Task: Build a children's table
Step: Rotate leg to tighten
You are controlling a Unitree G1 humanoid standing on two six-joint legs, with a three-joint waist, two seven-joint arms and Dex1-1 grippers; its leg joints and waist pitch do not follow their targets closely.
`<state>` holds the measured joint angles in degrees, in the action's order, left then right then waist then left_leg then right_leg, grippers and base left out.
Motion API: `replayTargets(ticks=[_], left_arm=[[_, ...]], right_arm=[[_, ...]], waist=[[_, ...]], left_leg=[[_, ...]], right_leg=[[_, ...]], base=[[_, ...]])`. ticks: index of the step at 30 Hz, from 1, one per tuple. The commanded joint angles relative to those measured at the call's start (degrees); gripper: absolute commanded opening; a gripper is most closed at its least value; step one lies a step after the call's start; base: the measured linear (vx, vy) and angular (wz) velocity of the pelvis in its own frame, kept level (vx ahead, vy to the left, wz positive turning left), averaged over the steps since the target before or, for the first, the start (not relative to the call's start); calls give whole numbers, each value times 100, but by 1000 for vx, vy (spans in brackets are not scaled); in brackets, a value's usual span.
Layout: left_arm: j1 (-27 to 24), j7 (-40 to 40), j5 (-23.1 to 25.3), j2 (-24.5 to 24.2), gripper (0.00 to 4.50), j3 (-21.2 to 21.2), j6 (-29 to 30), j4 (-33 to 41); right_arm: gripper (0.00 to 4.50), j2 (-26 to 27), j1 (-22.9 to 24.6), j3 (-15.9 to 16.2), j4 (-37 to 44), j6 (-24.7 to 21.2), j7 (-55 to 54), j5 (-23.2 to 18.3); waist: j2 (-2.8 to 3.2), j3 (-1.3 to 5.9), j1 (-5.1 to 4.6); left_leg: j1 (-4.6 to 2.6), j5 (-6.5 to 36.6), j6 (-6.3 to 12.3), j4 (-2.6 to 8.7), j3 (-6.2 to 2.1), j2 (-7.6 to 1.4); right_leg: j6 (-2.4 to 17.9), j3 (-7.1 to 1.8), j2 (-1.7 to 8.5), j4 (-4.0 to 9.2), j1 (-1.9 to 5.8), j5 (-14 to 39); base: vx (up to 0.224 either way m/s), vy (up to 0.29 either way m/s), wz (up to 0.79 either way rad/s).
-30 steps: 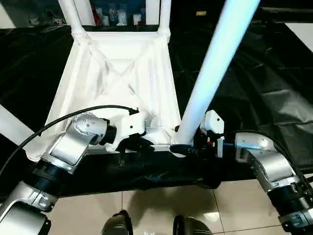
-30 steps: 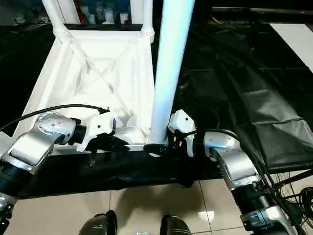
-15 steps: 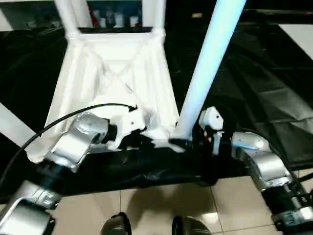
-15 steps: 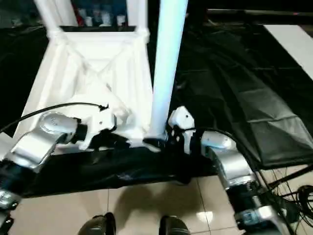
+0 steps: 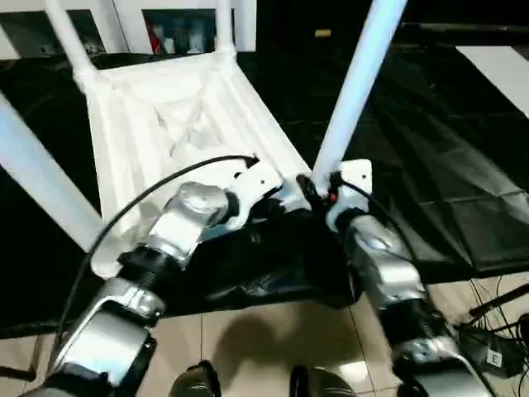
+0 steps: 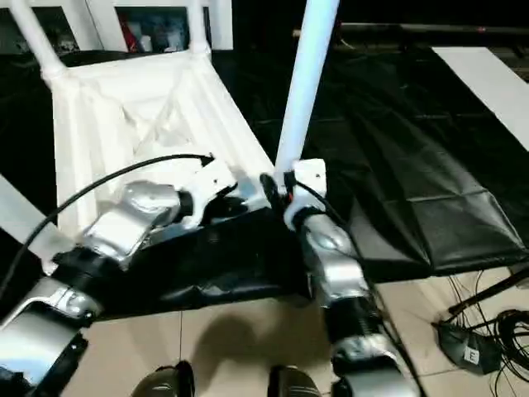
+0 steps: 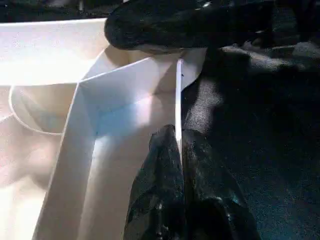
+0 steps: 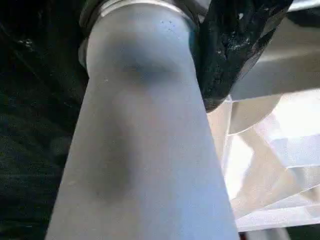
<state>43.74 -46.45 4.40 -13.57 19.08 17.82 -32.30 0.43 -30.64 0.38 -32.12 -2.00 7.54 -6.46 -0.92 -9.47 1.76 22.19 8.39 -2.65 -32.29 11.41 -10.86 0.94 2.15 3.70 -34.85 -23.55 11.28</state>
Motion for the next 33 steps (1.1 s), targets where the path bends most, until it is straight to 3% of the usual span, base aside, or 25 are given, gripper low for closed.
replayTargets(ticks=[1,2,5,7,11,13,15,18,19,22,23,24,27,28,30,33], left_arm=[[-105,139,116,91,0,173,15,-263],[-118,89,125,66,0,185,22,-239],[-129,-15,154,-10,0,183,-21,-253],[-124,-40,156,-26,0,189,-33,-267],[-148,-212,191,-175,0,216,-138,-204],[-205,-377,185,-279,0,232,-185,-64],[-304,-632,174,-483,0,268,-245,196],[-414,-936,131,-689,0,317,-362,440],[-533,-1288,43,-890,0,361,-404,695],[-781,-2060,-224,-1302,0,462,-328,1241],[-781,-2060,-224,-1302,0,462,-328,1241],[-899,-2439,-373,-1489,0,503,-481,1484],[-1013,-2735,-525,-1681,0,514,-390,1791],[-1016,-2725,-515,-1693,0,514,-346,1808],[-1023,-2773,-496,-1750,0,531,-268,1878],[-1009,-2754,-491,-1733,0,515,-220,1918]], right_arm=[[266,183,124,127,-297,-67,144,11],[322,211,142,117,-245,-44,274,-45],[339,216,158,98,-63,149,454,-46],[364,195,129,98,-77,198,454,-45],[398,-48,-12,49,73,308,590,-98],[408,-264,17,95,360,95,971,-204],[408,-775,158,325,816,-204,1820,-202],[408,-1273,325,524,1173,-305,2621,-248],[408,-1660,464,639,1435,-334,3235,-314],[408,-2220,686,777,1883,-498,4213,-596],[408,-2220,686,777,1883,-498,4213,-596],[408,-2445,782,875,2086,-565,4626,-753],[408,-2696,882,1004,2319,-739,5112,-935],[408,-2721,890,1026,2338,-761,5159,-937],[408,-2753,893,1120,2337,-737,5199,-818],[408,-2694,892,1191,2342,-755,5206,-791]], waist=[[-10,278,-24],[-10,275,-24],[1,296,-12],[7,307,-9],[13,306,-10],[7,313,-7],[-16,348,-9],[-7,364,3],[-6,382,10],[-3,425,17],[4,432,15],[17,453,11],[26,481,24],[30,473,28],[7,444,47],[14,407,50]], left_leg=[[-162,2167,-127,450,-188,-192],[-163,2227,-111,458,-193,-195],[-158,2106,-62,465,-183,-202],[-144,1874,-8,480,-163,-215],[-150,1940,-10,480,-155,-215],[-141,1879,13,480,-155,-226],[-94,1561,121,464,-143,-228],[-98,1334,288,427,-115,-244],[-90,1219,340,406,-105,-237],[-45,656,543,355,-94,-239],[-54,567,589,337,-86,-231],[-72,371,729,309,-72,-229],[-85,-92,969,259,-73,-249],[-92,-142,1046,249,-62,-245],[-103,30,1032,264,-58,-259],[-111,474,791,307,-68,-274]], right_leg=[[643,-259,450,630,97,2797],[608,-260,452,639,95,2859],[621,-268,460,645,100,2702],[760,-269,441,612,114,2238],[843,-272,446,613,120,2240],[836,-276,445,605,132,2199],[909,-270,416,544,184,1670],[1036,-277,423,525,181,1347],[1114,-271,420,510,206,1170],[1375,-272,394,381,269,140],[1444,-273,379,353,271,-88],[1627,-269,361,294,275,-634],[1755,-264,336,190,284,-1495],[1813,-256,336,183,270,-1588],[1819,-248,348,216,254,-1251],[1734,-248,390,301,245,-276]], base=[[0,0,0],[0,0,0],[0,0,0],[0,0,0],[0,0,0],[0,0,0],[0,0,0],[19,-5,0],[56,-14,1],[77,-17,-2],[69,-10,-3],[0,0,0],[0,0,0],[0,0,0],[0,0,0],[0,0,0]])
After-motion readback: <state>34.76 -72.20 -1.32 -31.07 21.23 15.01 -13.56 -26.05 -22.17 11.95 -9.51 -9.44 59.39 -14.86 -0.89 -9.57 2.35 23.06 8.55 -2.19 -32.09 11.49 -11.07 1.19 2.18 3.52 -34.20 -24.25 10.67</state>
